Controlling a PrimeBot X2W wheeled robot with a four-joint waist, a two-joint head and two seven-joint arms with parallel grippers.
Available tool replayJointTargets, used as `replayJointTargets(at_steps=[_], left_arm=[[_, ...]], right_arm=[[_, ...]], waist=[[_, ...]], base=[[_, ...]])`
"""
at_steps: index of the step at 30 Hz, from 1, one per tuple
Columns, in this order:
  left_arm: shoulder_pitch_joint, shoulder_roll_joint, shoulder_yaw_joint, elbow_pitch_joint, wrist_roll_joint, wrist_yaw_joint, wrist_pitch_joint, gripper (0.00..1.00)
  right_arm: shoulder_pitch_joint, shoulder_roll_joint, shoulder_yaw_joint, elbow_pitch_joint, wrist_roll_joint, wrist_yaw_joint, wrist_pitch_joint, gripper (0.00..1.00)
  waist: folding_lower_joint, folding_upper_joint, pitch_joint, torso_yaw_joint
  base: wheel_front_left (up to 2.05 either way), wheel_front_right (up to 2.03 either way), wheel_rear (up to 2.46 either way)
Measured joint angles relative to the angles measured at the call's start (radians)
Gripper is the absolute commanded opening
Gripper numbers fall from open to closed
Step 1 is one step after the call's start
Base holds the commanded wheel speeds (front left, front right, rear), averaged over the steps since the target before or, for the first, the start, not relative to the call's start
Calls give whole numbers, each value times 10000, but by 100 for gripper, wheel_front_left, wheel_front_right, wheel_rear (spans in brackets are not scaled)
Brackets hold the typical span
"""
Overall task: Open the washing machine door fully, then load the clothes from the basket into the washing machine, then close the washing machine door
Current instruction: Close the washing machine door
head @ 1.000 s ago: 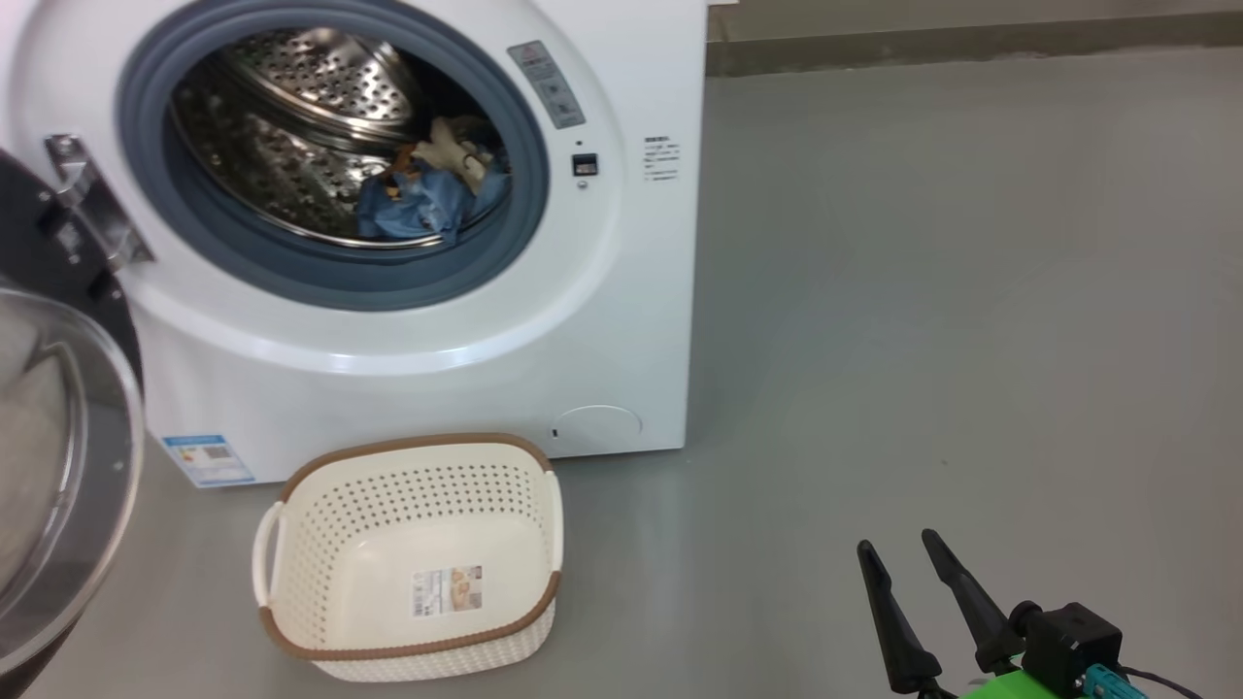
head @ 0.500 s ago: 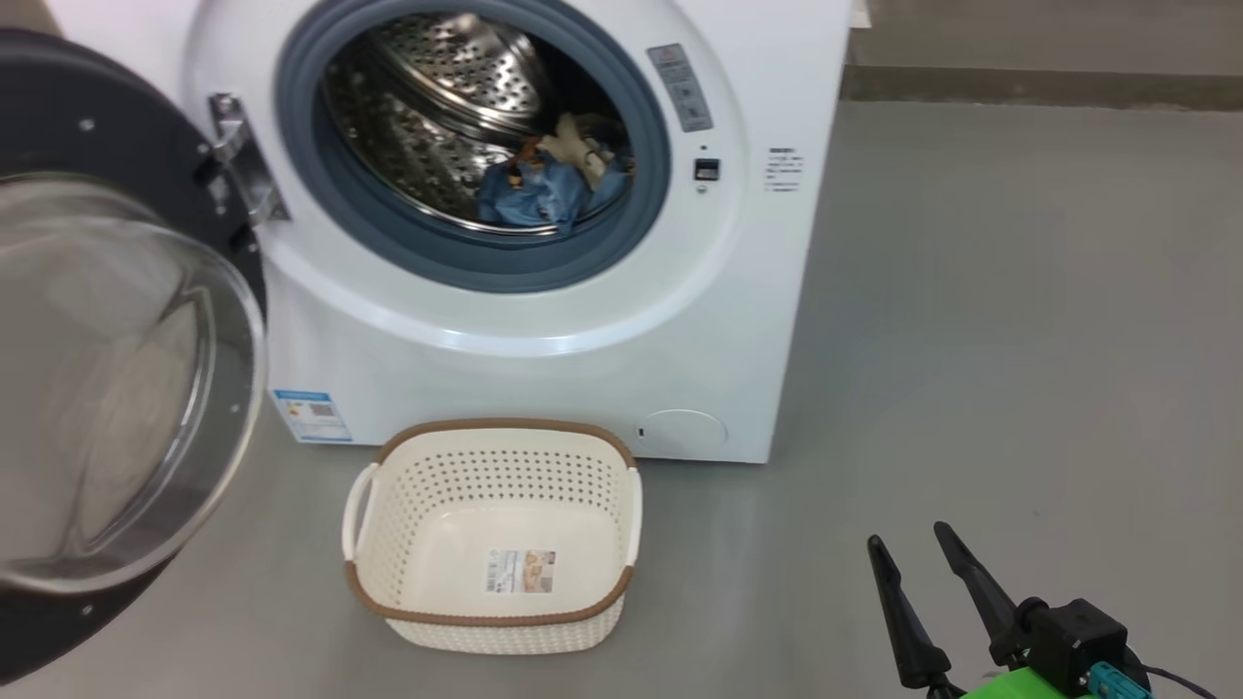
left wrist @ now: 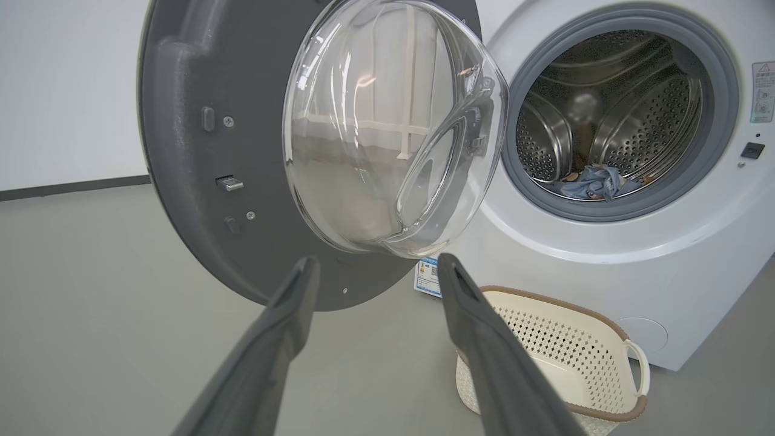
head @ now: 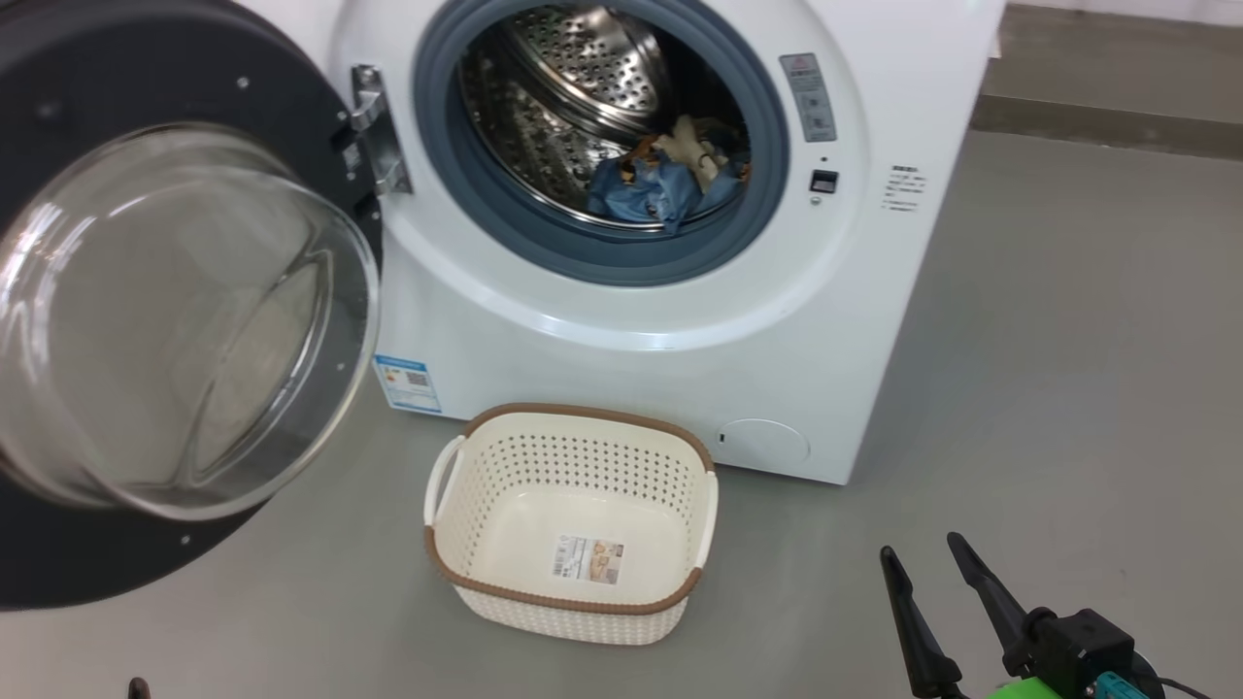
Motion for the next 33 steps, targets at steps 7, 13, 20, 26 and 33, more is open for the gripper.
replayJointTargets(at_steps=[7,13,20,26,33], left_arm=[[0,23,-104,-125,2,0,0,100],[0,31,-111,-140,75,0,0,100],[0,21,82,-155,75,0,0,100],[-1,-52,328,-201,75,0,0,100],[-1,-123,420,-230,150,0,0,100]], right_arm=[[9,2,-128,25,-102,0,0,100],[10,4,-167,59,-102,0,0,100],[-9,8,-71,136,-148,0,0,100],[-319,8,123,290,-244,0,0,100],[-456,6,211,420,-247,0,0,100]], waist=[[0,0,-3,599],[0,0,-31,1092],[0,0,-53,1579],[0,0,68,1698],[0,0,96,1719]], base=[[0,0,0],[0,0,0],[0,0,0],[0,0,0],[0,0,0]])
